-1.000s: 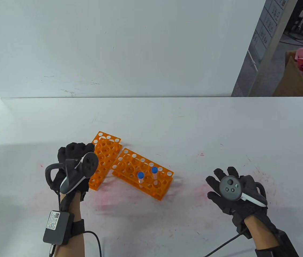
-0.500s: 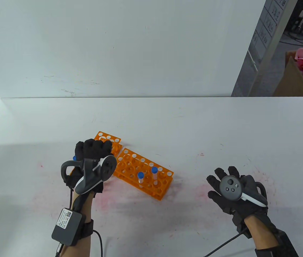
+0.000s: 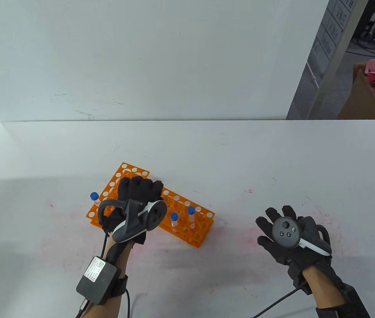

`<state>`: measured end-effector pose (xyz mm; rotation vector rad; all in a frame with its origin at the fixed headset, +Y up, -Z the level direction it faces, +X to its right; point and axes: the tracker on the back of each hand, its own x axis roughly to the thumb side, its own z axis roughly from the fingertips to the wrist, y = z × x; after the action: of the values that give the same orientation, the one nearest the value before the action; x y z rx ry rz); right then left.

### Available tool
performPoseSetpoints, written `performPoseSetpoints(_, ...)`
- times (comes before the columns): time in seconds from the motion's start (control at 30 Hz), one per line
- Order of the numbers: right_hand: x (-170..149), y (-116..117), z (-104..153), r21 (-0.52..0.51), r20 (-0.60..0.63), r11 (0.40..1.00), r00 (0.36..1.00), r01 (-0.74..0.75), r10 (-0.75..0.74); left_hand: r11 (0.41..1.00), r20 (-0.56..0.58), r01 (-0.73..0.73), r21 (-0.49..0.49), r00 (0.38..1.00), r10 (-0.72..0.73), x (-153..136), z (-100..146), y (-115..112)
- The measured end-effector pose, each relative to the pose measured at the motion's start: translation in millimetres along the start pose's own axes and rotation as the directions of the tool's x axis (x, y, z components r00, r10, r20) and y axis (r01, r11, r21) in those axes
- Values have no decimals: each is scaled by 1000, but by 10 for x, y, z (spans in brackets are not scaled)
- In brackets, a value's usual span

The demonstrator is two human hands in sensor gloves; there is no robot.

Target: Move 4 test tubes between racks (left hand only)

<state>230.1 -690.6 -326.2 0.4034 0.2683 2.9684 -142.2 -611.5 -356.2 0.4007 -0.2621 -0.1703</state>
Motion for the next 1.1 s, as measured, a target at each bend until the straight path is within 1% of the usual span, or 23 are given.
performPoseSetpoints(0.07,0,1,2,1,1,1000,1000,0,0,1000,12,2,-5,1000,-2,37,1,-10)
performPoseSetpoints(0.2,-1,-2,3,-2,3,1000,1000,2,-2,998,29,-50,-30,998,50,73,-5,-36)
performPoseSetpoints(0.7,-10,-11,6,-7,6,1000,1000,8,-8,992,81,14,-123,997,-4,163,-14,-212)
performPoseSetpoints(1.1,-13,-13,10,-9,8,1000,1000,12,-12,982,100,-19,-188,994,39,179,-11,-300)
